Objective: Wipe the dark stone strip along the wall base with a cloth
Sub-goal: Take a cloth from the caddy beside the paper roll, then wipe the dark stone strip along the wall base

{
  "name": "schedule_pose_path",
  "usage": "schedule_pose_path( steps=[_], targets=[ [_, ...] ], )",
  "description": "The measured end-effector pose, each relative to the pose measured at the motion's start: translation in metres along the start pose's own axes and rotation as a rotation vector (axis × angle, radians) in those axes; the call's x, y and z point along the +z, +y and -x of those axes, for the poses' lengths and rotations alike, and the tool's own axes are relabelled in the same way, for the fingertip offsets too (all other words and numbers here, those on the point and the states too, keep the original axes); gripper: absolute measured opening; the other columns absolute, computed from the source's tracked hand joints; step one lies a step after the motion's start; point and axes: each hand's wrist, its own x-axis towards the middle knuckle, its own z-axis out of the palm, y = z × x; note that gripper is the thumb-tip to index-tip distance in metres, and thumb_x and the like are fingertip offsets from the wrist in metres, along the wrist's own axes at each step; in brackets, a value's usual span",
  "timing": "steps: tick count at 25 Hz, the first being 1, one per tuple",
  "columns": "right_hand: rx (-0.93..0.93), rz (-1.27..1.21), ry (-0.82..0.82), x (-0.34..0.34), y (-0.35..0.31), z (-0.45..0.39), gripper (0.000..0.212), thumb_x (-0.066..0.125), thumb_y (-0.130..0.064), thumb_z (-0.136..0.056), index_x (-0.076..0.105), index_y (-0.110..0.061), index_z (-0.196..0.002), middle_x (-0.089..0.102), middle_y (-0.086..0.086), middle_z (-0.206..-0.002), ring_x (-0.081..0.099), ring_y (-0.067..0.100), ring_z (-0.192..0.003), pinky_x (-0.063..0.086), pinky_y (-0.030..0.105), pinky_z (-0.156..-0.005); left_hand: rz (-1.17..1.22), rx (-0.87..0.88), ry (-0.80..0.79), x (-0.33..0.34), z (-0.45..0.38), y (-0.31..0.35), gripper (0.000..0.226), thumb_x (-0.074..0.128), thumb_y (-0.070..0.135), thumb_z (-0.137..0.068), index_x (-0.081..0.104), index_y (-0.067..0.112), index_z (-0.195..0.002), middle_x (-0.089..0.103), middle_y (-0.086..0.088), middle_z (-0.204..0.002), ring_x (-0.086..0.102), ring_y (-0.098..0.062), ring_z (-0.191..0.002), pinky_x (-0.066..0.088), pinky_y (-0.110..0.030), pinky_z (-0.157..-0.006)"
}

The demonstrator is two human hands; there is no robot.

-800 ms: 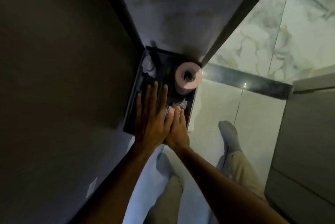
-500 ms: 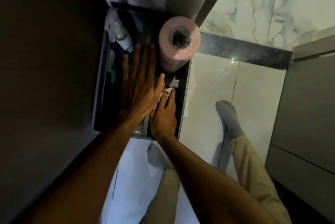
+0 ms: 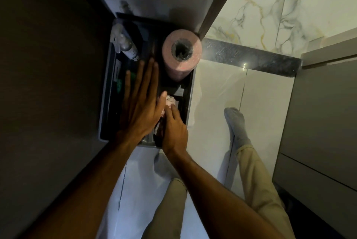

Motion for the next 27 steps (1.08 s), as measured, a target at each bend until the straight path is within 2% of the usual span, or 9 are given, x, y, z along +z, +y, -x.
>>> schedule_pose_path(
  steps=[4,8,9,11,13,16,20,24,27],
  targets=[
    [0.059,-0.500,-0.229,-0.095,-0.017,0.049,0.048,0.039,-0.009,-0.120,0.038,0.012,-0.163,0.039,0.028,-0.149,0.029,0.048,-0.128,0.038,0.047,-0.106,0.005,-0.054,0.033,-0.057,0.036,0.042,0.074,0.028,0.048,-0.114,0.021,0.003,-0.173,0.021,-0.021,-0.182,0.020,-0.040,-0.169,0.023,-0.070,-0.135],
    [0.117,-0.698,0.047,-0.226,-0.008,0.052,0.060,0.042,-0.036,-0.119,0.040,0.003,-0.165,0.044,0.035,-0.160,0.039,0.066,-0.141,0.044,0.071,-0.116,0.061,0.055,0.061,-0.083,0.025,0.123,0.069,0.041,0.038,-0.112,0.037,-0.001,-0.168,0.033,-0.023,-0.178,0.031,-0.040,-0.166,0.029,-0.067,-0.134],
    [0.075,-0.716,0.099,-0.256,-0.002,0.043,0.060,0.043,-0.039,-0.119,0.044,-0.002,-0.165,0.055,0.028,-0.159,0.052,0.059,-0.142,0.052,0.067,-0.116,0.056,0.105,0.048,-0.080,0.015,0.145,0.069,0.042,0.038,-0.112,0.038,-0.001,-0.168,0.034,-0.023,-0.178,0.032,-0.039,-0.166,0.027,-0.064,-0.135],
    [-0.009,-0.580,0.238,-0.296,0.011,0.021,0.040,0.045,-0.032,-0.121,0.058,-0.022,-0.157,0.075,-0.026,-0.138,0.073,0.000,-0.128,0.059,0.013,-0.103,0.047,0.133,0.004,-0.068,-0.001,0.180,0.069,0.042,0.040,-0.112,0.040,-0.001,-0.167,0.035,-0.021,-0.177,0.033,-0.037,-0.166,0.027,-0.061,-0.135],
    [0.014,-0.553,0.299,-0.340,0.035,-0.010,0.038,0.047,-0.022,-0.121,0.058,-0.025,-0.158,0.068,-0.034,-0.138,0.069,-0.008,-0.124,0.051,-0.004,-0.090,0.068,0.108,-0.066,-0.049,-0.026,0.227,0.070,0.041,0.043,-0.111,0.044,-0.001,-0.166,0.039,-0.020,-0.175,0.037,-0.038,-0.163,0.029,-0.062,-0.134],
    [0.125,-0.598,0.255,-0.379,0.071,-0.059,0.032,0.048,-0.033,-0.120,0.071,-0.030,-0.144,0.076,0.008,-0.142,0.076,0.007,-0.113,0.061,0.009,-0.088,0.110,0.021,-0.143,-0.006,-0.066,0.282,0.069,0.041,0.042,-0.110,0.046,-0.001,-0.164,0.045,-0.022,-0.171,0.044,-0.044,-0.158,0.033,-0.069,-0.130],
    [0.092,-0.341,0.224,-0.387,0.125,-0.132,0.042,0.046,-0.041,-0.120,0.059,-0.030,-0.158,0.071,0.003,-0.147,0.069,0.021,-0.135,0.057,0.033,-0.117,0.034,0.044,-0.165,0.078,-0.104,0.302,0.063,0.044,0.036,-0.113,0.047,-0.001,-0.164,0.046,-0.024,-0.171,0.046,-0.043,-0.158,0.038,-0.065,-0.129],
    [0.092,-0.271,0.221,-0.332,0.192,-0.231,0.041,0.044,-0.047,-0.120,0.056,-0.038,-0.157,0.073,-0.002,-0.143,0.070,0.011,-0.117,0.066,0.047,-0.104,-0.012,-0.044,-0.220,0.200,-0.143,0.273,0.068,0.038,0.039,-0.111,0.049,-0.003,-0.162,0.048,-0.028,-0.168,0.049,-0.045,-0.156,0.040,-0.064,-0.127],
    [0.078,-0.212,0.251,-0.273,0.236,-0.300,0.041,0.045,-0.040,-0.121,0.052,-0.036,-0.160,0.066,-0.002,-0.156,0.069,0.024,-0.134,0.064,0.051,-0.108,-0.002,-0.092,-0.285,0.293,-0.166,0.234,0.076,0.026,0.049,-0.112,0.033,0.003,-0.171,0.030,-0.023,-0.179,0.029,-0.041,-0.167,0.021,-0.060,-0.137]
  ],
)
